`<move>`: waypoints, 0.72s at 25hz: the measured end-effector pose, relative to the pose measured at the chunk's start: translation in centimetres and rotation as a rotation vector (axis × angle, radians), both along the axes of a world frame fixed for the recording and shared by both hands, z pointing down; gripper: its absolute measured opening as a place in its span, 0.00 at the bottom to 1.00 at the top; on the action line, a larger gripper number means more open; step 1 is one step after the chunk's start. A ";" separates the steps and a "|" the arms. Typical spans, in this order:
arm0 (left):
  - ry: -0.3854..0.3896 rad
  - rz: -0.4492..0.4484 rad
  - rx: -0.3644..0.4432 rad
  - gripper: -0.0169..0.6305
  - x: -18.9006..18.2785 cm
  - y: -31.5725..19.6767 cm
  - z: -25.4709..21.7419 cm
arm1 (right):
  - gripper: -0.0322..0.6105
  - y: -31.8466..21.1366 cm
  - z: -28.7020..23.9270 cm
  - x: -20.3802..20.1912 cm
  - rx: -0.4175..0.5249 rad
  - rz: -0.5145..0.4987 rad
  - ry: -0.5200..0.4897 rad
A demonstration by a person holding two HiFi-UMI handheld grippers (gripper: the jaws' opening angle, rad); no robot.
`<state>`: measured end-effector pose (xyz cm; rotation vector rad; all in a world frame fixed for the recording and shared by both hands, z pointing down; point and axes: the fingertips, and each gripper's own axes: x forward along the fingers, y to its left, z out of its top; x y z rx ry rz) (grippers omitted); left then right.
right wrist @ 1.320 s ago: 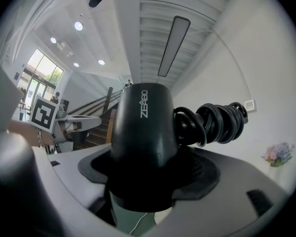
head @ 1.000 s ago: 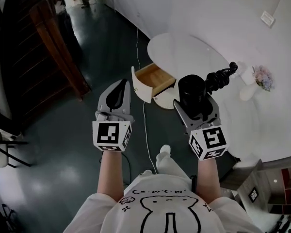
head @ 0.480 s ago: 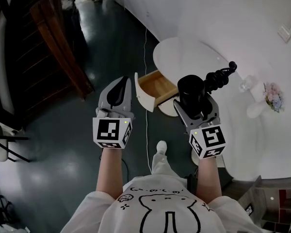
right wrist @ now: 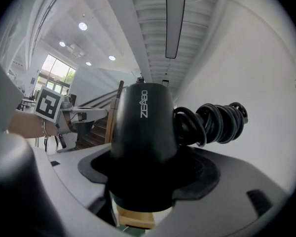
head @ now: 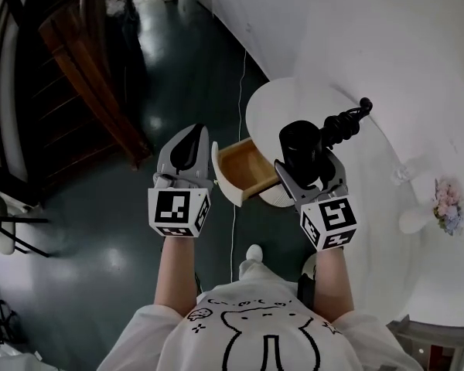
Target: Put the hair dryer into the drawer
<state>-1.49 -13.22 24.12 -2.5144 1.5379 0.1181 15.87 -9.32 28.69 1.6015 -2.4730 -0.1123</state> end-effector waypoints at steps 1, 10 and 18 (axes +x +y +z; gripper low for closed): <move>0.001 -0.010 0.000 0.05 0.3 -1.1 -0.1 | 0.59 -1.3 0.0 0.4 -0.002 -0.009 -0.001; -0.001 -0.110 -0.018 0.05 1.3 -7.9 1.6 | 0.59 -10.0 1.8 1.6 -0.019 -0.119 -0.021; 0.000 -0.170 -0.098 0.05 -0.2 -10.5 5.1 | 0.59 -13.3 4.6 -0.9 -0.076 -0.223 0.026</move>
